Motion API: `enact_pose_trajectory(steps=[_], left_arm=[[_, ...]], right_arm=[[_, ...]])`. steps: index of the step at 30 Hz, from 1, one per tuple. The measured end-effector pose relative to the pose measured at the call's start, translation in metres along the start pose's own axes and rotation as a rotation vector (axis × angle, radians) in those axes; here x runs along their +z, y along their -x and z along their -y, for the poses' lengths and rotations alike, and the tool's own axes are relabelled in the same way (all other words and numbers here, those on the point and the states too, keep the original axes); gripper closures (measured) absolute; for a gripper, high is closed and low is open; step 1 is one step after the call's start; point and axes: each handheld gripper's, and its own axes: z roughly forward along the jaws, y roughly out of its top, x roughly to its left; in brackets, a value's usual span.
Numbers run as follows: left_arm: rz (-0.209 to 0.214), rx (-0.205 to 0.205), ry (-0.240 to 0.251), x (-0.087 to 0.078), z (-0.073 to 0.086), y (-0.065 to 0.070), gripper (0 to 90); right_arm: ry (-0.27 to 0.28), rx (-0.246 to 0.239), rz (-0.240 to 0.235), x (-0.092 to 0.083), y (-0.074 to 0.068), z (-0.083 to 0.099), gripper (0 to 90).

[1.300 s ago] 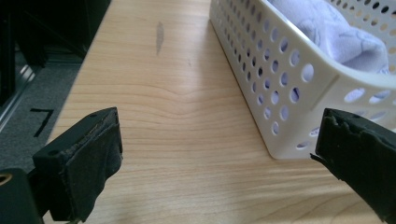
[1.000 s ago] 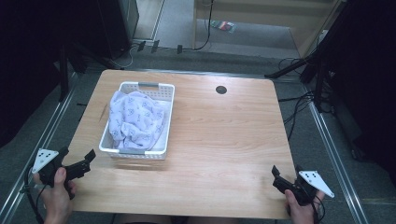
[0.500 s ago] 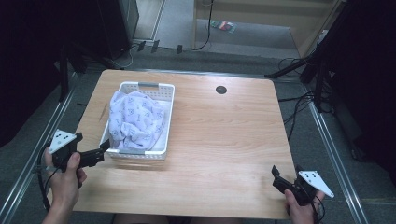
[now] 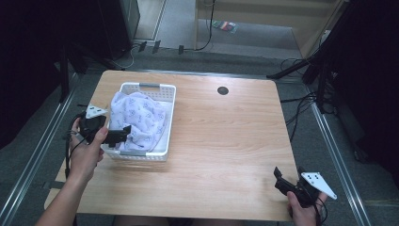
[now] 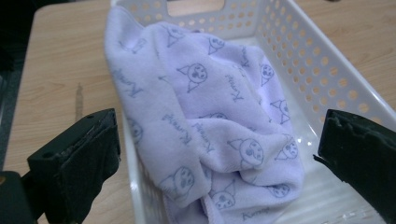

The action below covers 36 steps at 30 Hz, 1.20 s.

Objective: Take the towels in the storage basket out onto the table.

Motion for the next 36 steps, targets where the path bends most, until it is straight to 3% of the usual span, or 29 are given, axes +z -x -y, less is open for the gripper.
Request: enact_pose_trajectory(steps=[4, 8, 10, 11, 13, 22, 32, 36], left_arm=[[-0.025, 0.044, -0.064, 0.018, -0.008, 0.009, 0.0], [-0.037, 0.057, -0.127, 0.037, -0.019, 0.014, 0.0], [-0.045, 0.050, -0.136, 0.041, -0.020, 0.015, 0.0], [-0.063, 0.042, -0.177, 0.050, -0.025, 0.015, 0.0], [-0.063, 0.031, -0.193, 0.058, -0.028, 0.016, 0.0], [-0.036, 0.015, -0.289, 0.086, -0.039, 0.011, 0.0], [-0.120, 0.013, -0.392, 0.115, -0.039, 0.010, 2.6], [-0.125, 0.008, -0.419, 0.122, -0.037, 0.010, 2.6]], right_arm=[[-0.001, 0.000, 0.000, 0.000, 0.000, 0.000, 9.1], [-0.001, 0.002, 0.001, 0.000, 0.000, 0.000, 9.1], [-0.001, 0.001, 0.002, 0.000, 0.000, 0.000, 9.1], [-0.001, 0.002, 0.002, 0.000, 0.000, 0.000, 9.1], [-0.001, 0.004, 0.001, 0.000, 0.000, 0.000, 9.1], [0.000, 0.008, -0.003, 0.000, 0.000, 0.000, 9.1], [0.003, 0.011, -0.003, 0.000, 0.001, 0.000, 9.0], [0.004, 0.009, -0.003, 0.000, 0.001, 0.000, 9.0]])
